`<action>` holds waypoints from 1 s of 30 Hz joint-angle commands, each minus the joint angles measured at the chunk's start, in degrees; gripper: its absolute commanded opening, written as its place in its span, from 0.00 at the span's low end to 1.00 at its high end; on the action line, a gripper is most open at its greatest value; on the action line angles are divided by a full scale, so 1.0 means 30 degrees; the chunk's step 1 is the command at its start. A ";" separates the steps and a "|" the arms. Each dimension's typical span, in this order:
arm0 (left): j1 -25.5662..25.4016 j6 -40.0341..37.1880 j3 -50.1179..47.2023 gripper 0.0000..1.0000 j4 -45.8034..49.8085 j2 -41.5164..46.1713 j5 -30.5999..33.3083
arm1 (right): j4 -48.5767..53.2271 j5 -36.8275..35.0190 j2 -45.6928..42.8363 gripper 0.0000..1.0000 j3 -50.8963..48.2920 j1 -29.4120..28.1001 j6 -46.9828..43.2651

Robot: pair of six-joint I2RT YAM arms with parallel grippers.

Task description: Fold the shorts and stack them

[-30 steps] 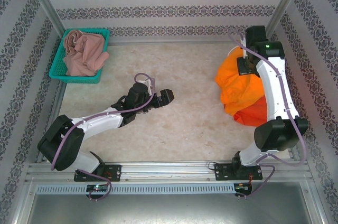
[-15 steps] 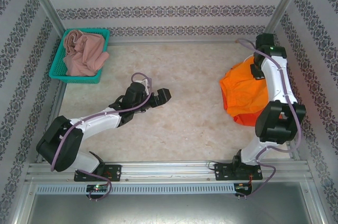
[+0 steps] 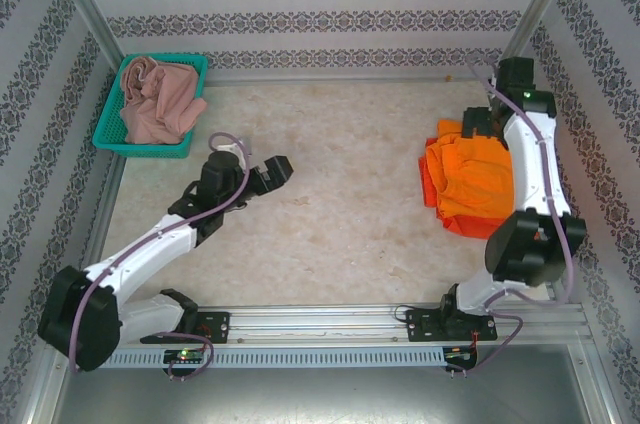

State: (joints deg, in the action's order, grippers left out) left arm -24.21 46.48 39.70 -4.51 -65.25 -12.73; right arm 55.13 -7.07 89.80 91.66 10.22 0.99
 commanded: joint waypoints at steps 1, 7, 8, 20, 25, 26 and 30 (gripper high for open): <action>0.1253 -0.1693 0.1174 1.00 0.2853 0.1263 0.0763 | -0.2166 0.6667 -0.1169 0.98 -0.2261 -0.0600 0.2920; 0.2553 -0.2628 0.1998 1.00 0.4551 0.2360 0.1177 | -0.5428 0.9718 0.0558 0.97 -0.4716 -0.0768 0.5253; 0.2750 -0.2705 0.2091 1.00 0.4752 0.2417 0.1167 | -0.5542 0.9915 0.1220 0.97 -0.4782 -0.0768 0.5395; 0.7735 -0.4714 0.7181 1.00 0.8380 0.0716 0.2133 | -0.6747 1.1600 0.3767 0.98 -0.5883 -0.0843 0.6292; 1.0656 -0.5124 1.1541 1.00 0.9872 -0.3194 0.1849 | -0.6797 1.1532 -0.0388 0.98 -0.6138 -0.1125 0.6467; 1.1141 -0.5012 1.2413 1.00 1.0117 -0.4192 0.1640 | -0.6862 1.1422 -0.1460 0.98 -0.6245 -0.1297 0.6408; 1.2838 -0.4200 1.5555 1.00 1.0362 -0.8368 0.0965 | -0.6923 1.1380 -0.4647 0.98 -0.6841 -0.1785 0.6431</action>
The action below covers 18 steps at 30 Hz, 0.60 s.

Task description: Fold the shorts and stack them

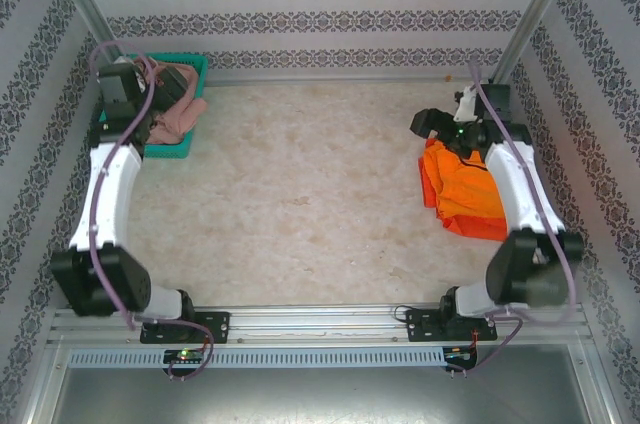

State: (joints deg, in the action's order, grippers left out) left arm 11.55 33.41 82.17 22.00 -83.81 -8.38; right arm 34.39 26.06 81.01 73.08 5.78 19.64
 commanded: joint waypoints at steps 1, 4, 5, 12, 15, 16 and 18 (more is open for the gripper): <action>0.1165 0.0251 0.2170 1.00 0.1691 -0.3112 -0.0313 | -0.0038 0.0364 -0.2317 0.98 -0.0812 -0.0371 0.0296; 0.1809 0.0188 0.4872 1.00 0.2178 -0.6280 0.0246 | -0.0117 0.0326 -0.3937 0.98 -0.1473 -0.0659 0.0479; 0.1911 0.0092 0.5986 1.00 0.2517 -0.7432 0.0415 | -0.0111 0.0310 -0.4455 0.98 -0.1723 -0.0730 0.0505; 0.2045 0.0316 1.4543 1.00 0.5657 -1.5238 -0.0356 | -0.0770 0.0306 -0.6487 0.98 -0.3785 -0.1318 0.1369; 0.1980 0.0905 1.7105 0.94 0.6146 -1.7722 -0.1247 | -0.0918 0.0222 -0.6642 0.98 -0.4575 -0.1486 0.1307; 0.1947 0.1107 1.7726 0.90 0.6297 -1.8363 -0.1510 | -0.0946 0.0216 -0.6638 0.98 -0.4817 -0.1516 0.1291; 0.1893 0.1440 1.8665 0.73 0.6381 -1.9493 -0.2245 | -0.1005 0.0276 -0.6672 0.98 -0.5400 -0.1618 0.1228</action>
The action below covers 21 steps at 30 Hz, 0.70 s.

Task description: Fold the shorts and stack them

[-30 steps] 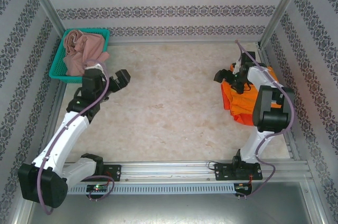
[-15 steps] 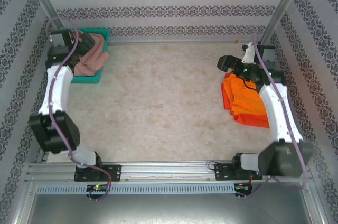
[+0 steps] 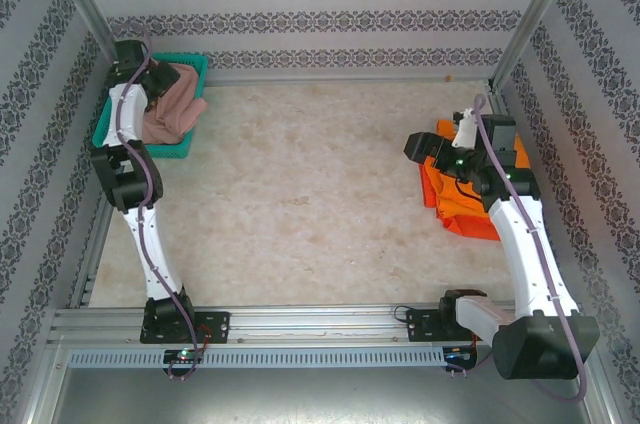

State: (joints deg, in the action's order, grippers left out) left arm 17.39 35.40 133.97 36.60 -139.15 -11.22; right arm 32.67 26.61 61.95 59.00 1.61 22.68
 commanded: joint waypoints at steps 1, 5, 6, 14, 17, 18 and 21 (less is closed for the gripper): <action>-0.0081 0.0842 0.1605 0.64 0.1508 -0.1352 -0.1515 | -0.0458 0.0073 -0.0354 0.97 -0.0997 -0.0240 0.0197; -0.0041 0.0838 0.1876 0.13 0.1689 -0.1618 -0.1466 | -0.0488 0.0036 -0.0659 0.98 -0.1973 -0.0300 0.0174; 0.0000 0.0777 0.1933 0.04 0.1775 -0.1365 -0.1443 | -0.0517 0.0060 -0.0814 0.97 -0.2163 -0.0301 0.0190; -0.0345 0.0451 0.2080 0.00 -0.0594 0.4044 -0.2445 | -0.1905 0.0152 -0.2322 0.98 -0.3069 -0.0317 0.0016; -0.1040 0.0130 0.2368 0.00 -0.1473 0.6434 -0.2407 | -0.2713 0.0263 -0.2909 0.98 -0.3396 -0.0330 -0.0087; -0.1404 -0.0121 0.2603 0.00 -0.1614 0.7110 -0.2226 | -0.2884 0.0296 -0.3047 0.97 -0.3435 -0.0330 -0.0144; -0.2744 -0.1251 0.3777 0.00 -0.1357 0.8679 -0.1533 | -0.3201 0.0544 -0.3194 0.98 -0.3466 -0.0330 -0.0355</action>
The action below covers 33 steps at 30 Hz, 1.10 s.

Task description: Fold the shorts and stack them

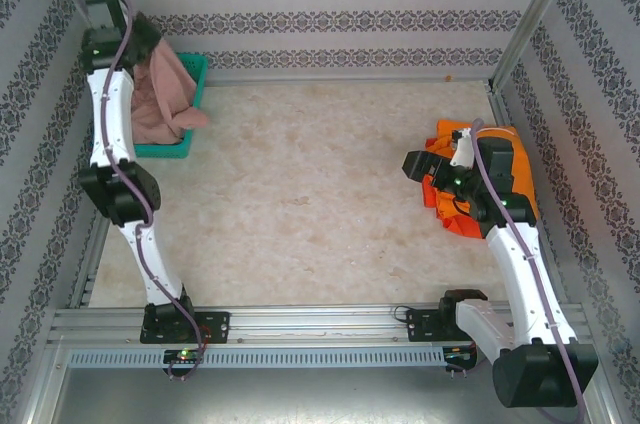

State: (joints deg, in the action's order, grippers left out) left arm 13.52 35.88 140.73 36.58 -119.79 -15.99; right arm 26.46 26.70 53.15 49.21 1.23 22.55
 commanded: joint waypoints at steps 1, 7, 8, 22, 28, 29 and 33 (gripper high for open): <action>-0.2009 -0.1880 0.1900 0.00 -0.1205 0.2599 0.0283 | -0.1272 0.0574 -0.0255 0.98 -0.0202 -0.0207 -0.0330; -0.7449 -0.6599 0.1291 0.00 0.0188 0.4705 0.2856 | -0.1271 -0.0313 0.0155 0.98 0.0030 -0.0228 -0.0738; -0.8484 -0.7263 0.0476 0.00 0.0265 0.5053 0.3148 | -0.1142 -0.0643 0.0167 0.98 0.0088 -0.0221 -0.0831; -1.5572 -0.9696 -1.9951 1.00 -0.7335 1.3870 0.4085 | -0.0518 -0.0221 -0.0987 0.98 -0.0378 -0.0219 -0.0616; -1.2071 -0.4695 -2.3995 1.00 -0.6412 1.7043 0.3035 | 0.0133 -0.1482 0.1578 0.98 0.1676 -0.4212 -0.2732; -1.1317 -0.3863 -2.4601 1.00 -0.6301 1.7330 0.2727 | 0.0174 -0.2435 0.2007 0.98 0.1982 -0.5109 -0.3280; -0.8477 -0.1233 -2.7265 1.00 -0.6319 1.7600 0.1022 | 0.0418 -0.7325 0.4835 0.98 0.3644 -0.9847 -0.5630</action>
State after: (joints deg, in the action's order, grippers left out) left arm -15.20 22.85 63.92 17.61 -65.04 -8.32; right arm 26.55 15.73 63.70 56.66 -22.65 12.75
